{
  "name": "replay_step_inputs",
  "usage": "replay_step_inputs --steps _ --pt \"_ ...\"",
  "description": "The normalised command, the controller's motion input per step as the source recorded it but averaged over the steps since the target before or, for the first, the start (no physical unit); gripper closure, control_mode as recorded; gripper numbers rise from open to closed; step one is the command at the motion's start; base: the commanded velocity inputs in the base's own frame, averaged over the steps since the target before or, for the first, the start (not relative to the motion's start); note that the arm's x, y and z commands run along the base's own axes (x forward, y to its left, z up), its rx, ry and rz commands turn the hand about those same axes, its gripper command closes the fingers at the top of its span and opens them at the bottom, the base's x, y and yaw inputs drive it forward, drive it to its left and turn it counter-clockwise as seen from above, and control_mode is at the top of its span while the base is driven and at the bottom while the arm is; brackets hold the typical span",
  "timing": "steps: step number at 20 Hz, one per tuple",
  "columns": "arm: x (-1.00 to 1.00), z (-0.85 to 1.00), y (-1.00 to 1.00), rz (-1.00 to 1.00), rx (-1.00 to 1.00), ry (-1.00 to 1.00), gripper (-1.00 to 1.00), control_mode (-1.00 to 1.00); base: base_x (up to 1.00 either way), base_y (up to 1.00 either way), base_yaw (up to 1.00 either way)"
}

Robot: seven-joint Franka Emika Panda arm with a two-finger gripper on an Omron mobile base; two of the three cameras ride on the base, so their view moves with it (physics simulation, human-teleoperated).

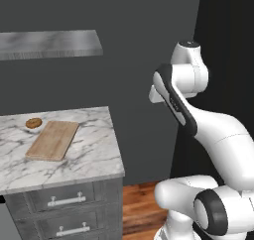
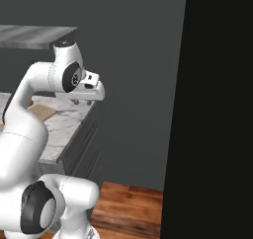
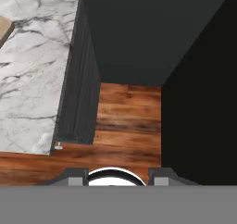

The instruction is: Open the drawer on the left and place the cutting tools on the cutting board.

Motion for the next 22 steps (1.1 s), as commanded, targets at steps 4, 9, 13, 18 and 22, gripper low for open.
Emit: replay_step_inputs --steps 4,9,13,18,22 --pt "-0.23 -0.06 0.19 0.03 -0.07 0.00 -1.00 -1.00 0.00 0.00 0.00" --pt "-0.40 -0.17 0.86 0.16 -0.16 0.00 -1.00 -1.00 0.00 0.00 0.00" --pt "-0.43 -0.23 1.00 0.20 -0.21 0.00 -1.00 -1.00 0.00 0.00 0.00" --pt "-0.56 -0.38 1.00 0.22 -0.23 0.00 -1.00 -1.00 0.00 0.00 0.00" --pt "-0.58 -0.55 0.92 0.20 -0.21 0.00 -1.00 -1.00 0.00 0.00 0.00"
